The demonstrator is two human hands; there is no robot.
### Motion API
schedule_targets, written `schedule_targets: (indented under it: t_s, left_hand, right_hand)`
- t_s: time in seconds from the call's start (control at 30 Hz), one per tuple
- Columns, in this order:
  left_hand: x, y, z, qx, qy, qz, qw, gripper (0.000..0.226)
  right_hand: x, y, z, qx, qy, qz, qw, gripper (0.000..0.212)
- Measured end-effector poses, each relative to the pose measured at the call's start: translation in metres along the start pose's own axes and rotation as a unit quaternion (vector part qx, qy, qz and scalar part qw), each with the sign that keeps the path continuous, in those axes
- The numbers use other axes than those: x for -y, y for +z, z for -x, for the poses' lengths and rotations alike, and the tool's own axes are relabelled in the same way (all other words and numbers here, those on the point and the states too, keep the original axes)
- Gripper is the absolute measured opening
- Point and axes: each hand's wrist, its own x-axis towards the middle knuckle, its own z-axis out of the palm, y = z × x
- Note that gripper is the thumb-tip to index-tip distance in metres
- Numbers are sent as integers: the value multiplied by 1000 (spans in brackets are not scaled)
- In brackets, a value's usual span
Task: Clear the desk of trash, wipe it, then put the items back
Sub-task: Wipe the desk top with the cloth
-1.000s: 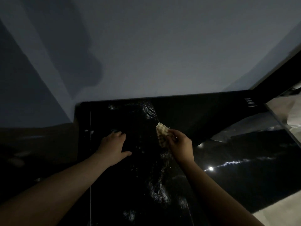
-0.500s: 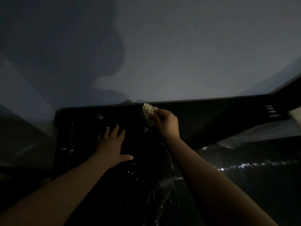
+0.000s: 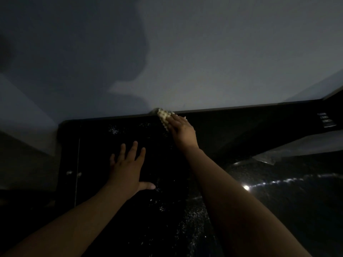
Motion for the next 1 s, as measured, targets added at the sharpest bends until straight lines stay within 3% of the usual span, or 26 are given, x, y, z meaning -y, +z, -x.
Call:
schedule_targets:
  t_s: [0.43,1.0]
  left_hand:
    - [0,-5,2,7,3,9,1000,117]
    - [-6,5,15,-59,20,31,998,110]
  right_hand:
    - [-13,-2,46,10,-3,-42,999,35]
    - [-23,4,115,-15,4,-33,999,33]
